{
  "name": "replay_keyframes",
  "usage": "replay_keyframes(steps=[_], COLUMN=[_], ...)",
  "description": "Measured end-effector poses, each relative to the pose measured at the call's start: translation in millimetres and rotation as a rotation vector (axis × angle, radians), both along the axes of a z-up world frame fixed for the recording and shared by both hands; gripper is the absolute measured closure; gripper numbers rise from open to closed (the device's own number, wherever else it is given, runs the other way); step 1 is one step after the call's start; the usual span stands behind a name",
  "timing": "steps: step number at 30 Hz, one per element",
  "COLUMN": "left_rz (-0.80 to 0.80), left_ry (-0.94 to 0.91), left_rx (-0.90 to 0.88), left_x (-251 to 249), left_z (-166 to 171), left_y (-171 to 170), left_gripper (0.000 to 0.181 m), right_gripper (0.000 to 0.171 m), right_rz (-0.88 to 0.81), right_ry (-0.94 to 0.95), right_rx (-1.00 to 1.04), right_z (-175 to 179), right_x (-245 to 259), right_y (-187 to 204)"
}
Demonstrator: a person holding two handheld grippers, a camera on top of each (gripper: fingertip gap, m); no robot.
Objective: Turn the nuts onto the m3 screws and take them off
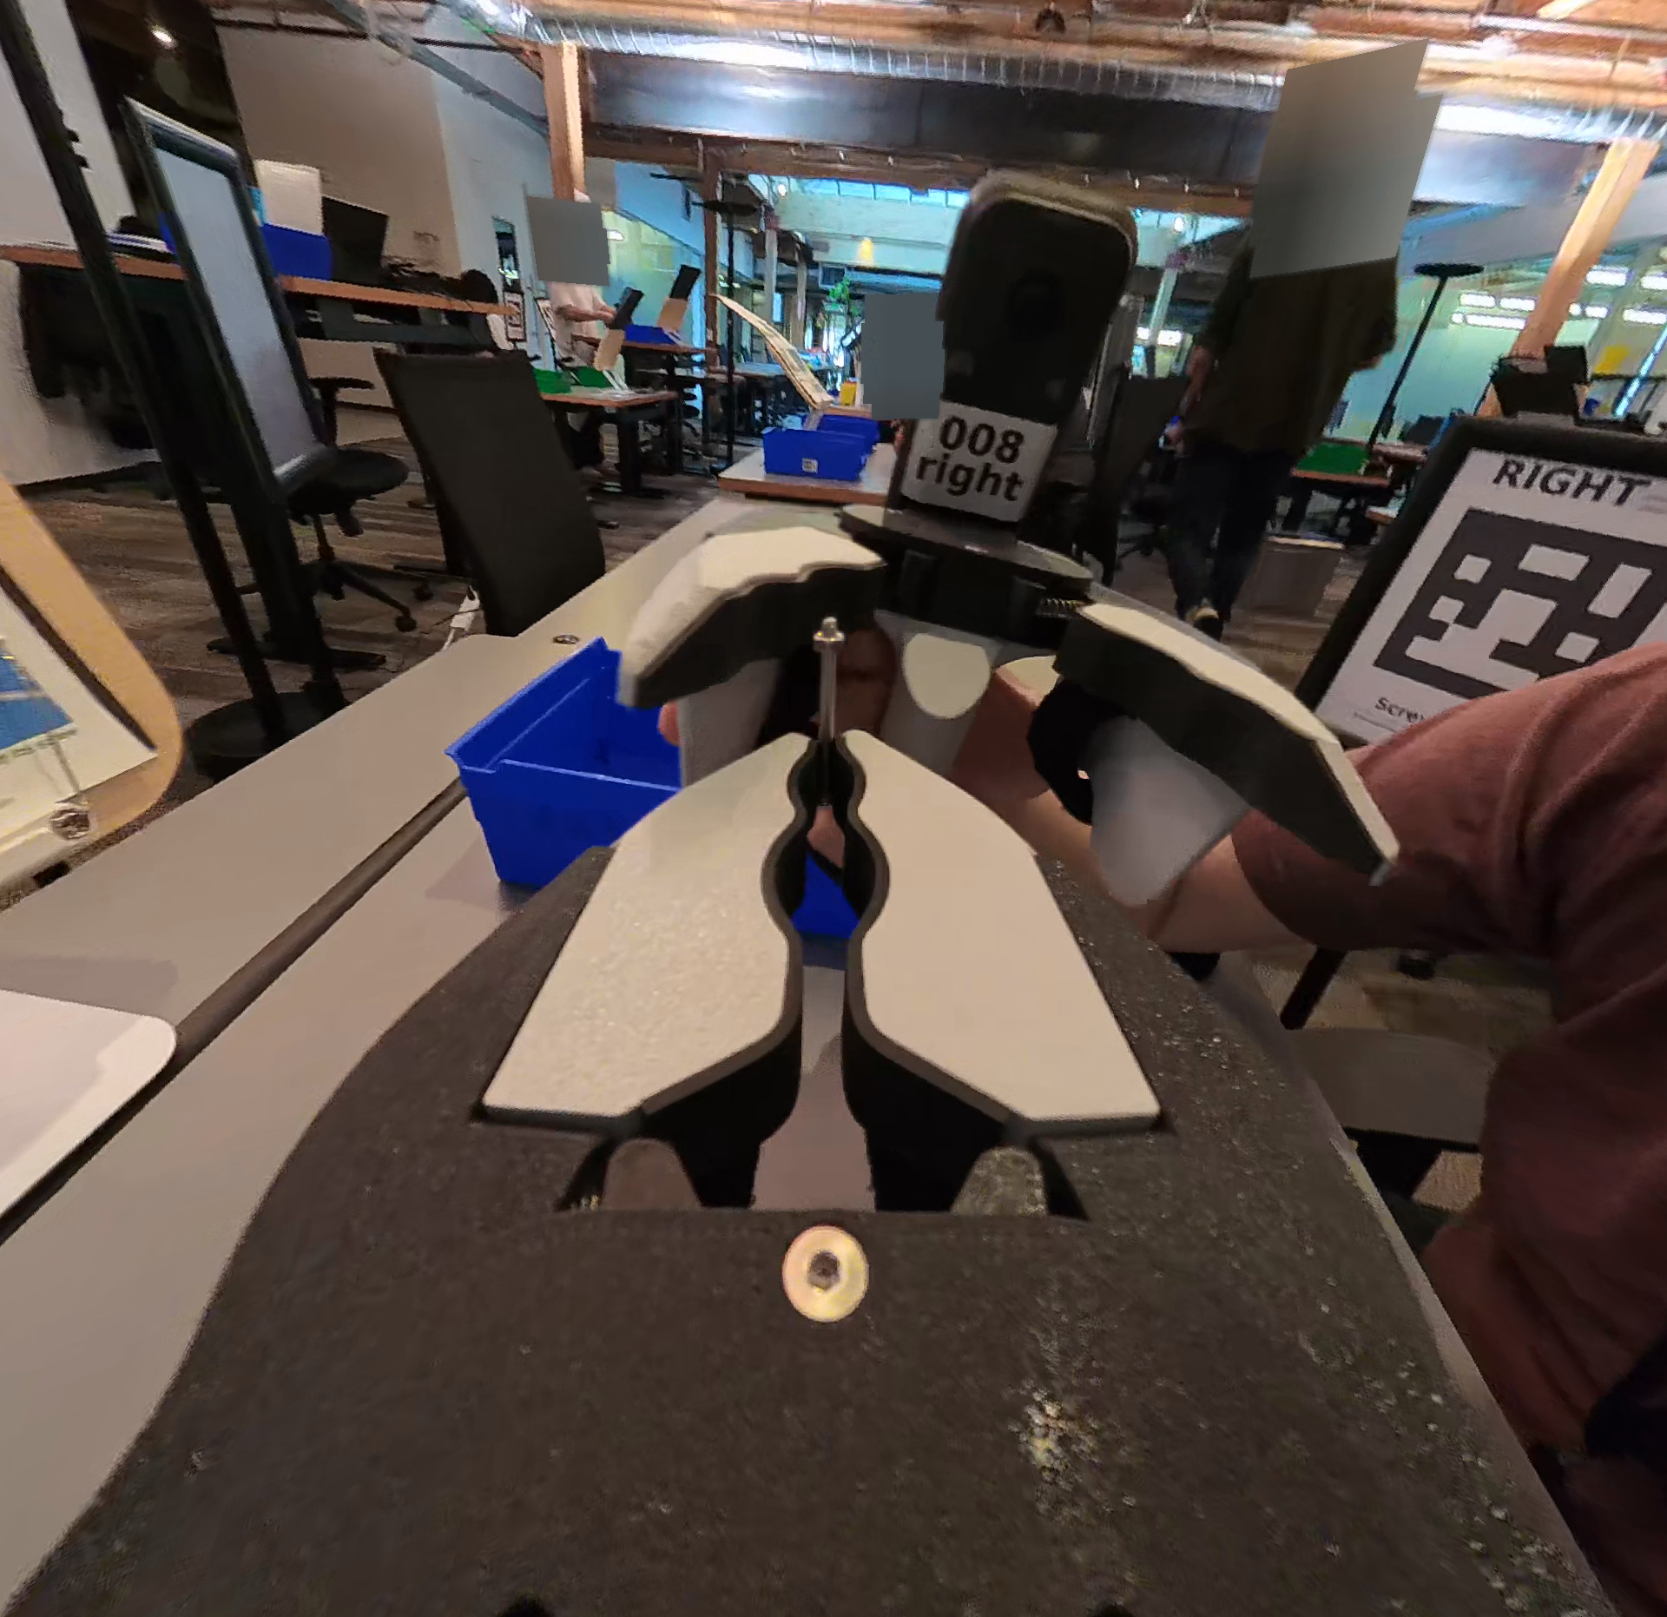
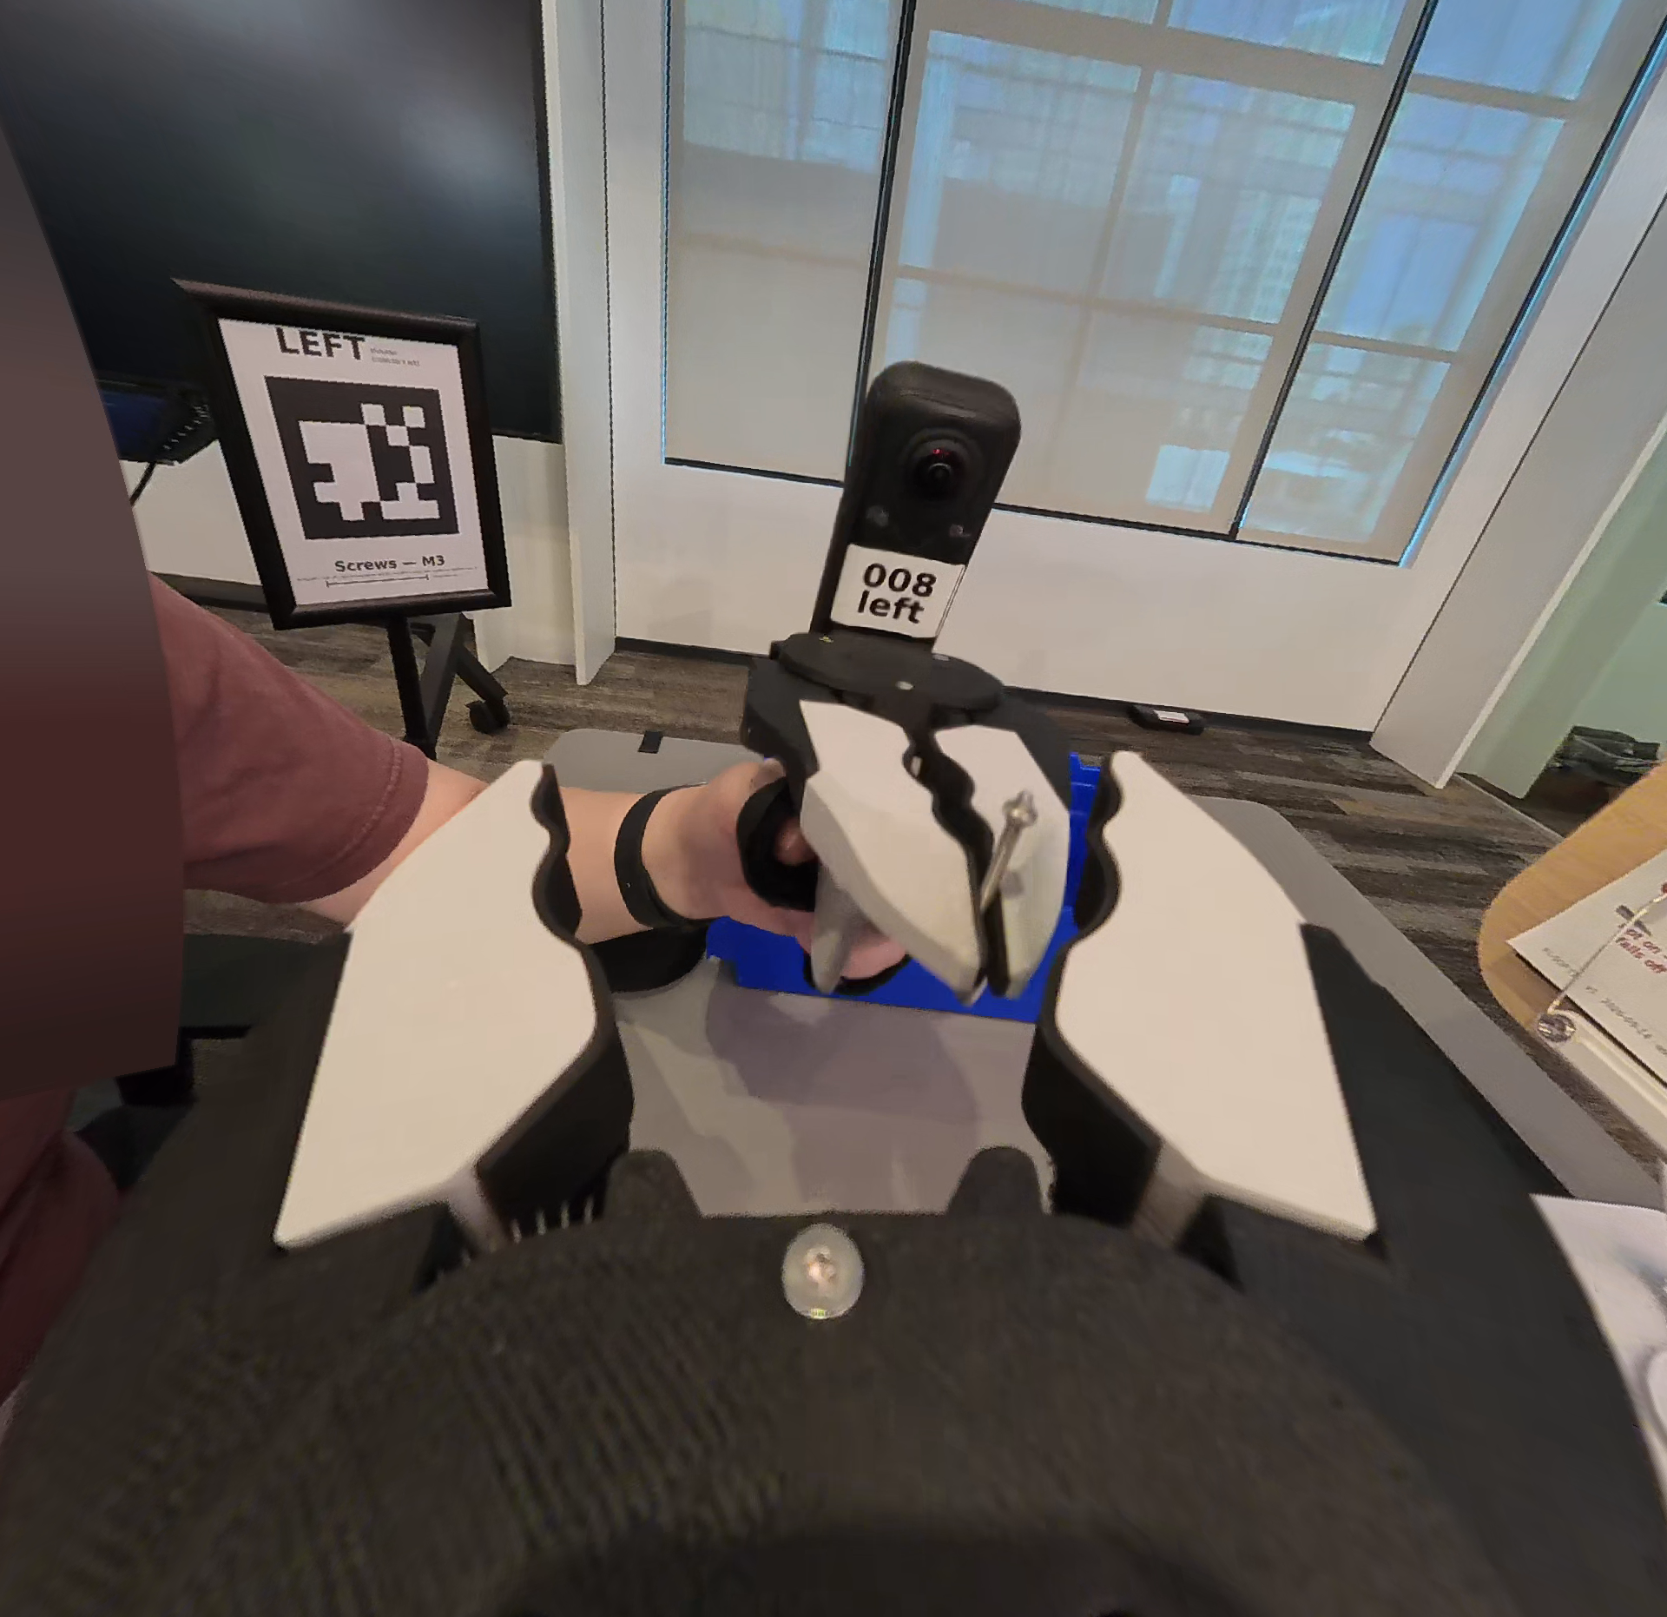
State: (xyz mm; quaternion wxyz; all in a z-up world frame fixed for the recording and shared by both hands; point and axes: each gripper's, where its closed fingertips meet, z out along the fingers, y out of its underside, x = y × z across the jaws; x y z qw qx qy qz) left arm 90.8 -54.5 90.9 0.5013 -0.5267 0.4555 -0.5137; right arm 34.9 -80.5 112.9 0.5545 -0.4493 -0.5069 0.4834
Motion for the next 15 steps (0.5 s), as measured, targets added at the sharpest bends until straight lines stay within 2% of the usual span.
replay_keyframes(steps=[7,15], left_rz=[-0.094,0.010], left_ry=[-0.029,-0.043], left_rx=[-0.068,-0.047], left_x=[10.6,-9.1], left_z=[-3.7,4.3], left_y=[-12.3,9.5], left_gripper=[0.179,0.179], right_gripper=[0.060,0.059], right_rz=[0.038,0.013], right_ry=[-0.046,-0.026], right_rx=[0.030,0.004], right_z=[-10.2,-2.9], right_x=[-12.6,-1.9], right_y=[-13.6,-3.5])
